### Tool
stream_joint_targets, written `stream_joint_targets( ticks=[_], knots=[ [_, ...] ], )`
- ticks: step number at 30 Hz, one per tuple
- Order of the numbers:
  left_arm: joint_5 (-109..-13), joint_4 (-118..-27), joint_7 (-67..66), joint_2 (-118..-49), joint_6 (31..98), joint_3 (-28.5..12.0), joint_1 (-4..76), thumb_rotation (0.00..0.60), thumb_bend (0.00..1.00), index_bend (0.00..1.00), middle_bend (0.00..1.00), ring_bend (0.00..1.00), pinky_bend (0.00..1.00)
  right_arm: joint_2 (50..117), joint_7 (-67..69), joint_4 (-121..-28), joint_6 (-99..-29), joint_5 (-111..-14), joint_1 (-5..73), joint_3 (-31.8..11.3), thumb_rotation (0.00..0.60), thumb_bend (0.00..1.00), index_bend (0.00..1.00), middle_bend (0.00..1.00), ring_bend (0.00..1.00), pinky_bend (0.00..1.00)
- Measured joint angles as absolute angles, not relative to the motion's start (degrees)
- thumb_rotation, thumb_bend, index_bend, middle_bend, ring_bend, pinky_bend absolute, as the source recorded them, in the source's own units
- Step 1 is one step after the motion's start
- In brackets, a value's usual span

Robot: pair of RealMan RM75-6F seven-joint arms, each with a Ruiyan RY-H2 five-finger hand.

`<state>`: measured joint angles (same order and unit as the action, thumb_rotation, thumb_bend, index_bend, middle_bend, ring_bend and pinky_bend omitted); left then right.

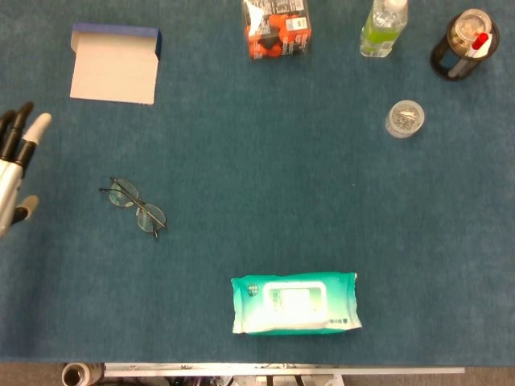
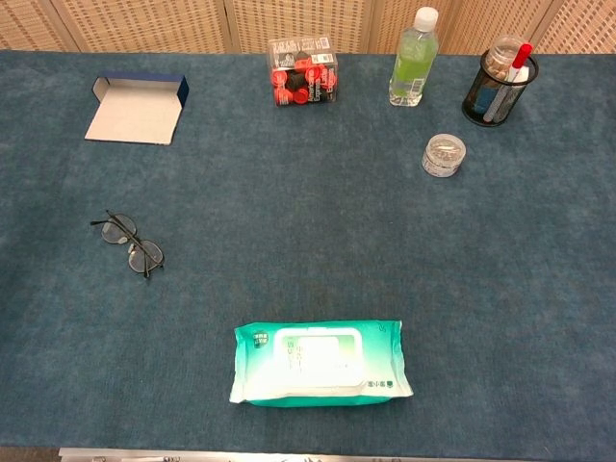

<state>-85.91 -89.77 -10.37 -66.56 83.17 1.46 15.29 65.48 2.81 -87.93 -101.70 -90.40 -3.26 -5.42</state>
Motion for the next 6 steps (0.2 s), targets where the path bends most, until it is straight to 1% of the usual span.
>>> stream_joint_targets(
  ticks=[6],
  knots=[
    [-84.75, -87.94, -8.28, -66.7, 83.93, -0.25, 14.14, 0.6, 0.02, 0.0, 0.0, 0.08, 0.15, 65.4, 2.77, -87.92, -99.91, -89.54, -2.63, -5.9, 0.6, 0.41, 0.59, 0.4, 0.36, 0.44]
  ],
)
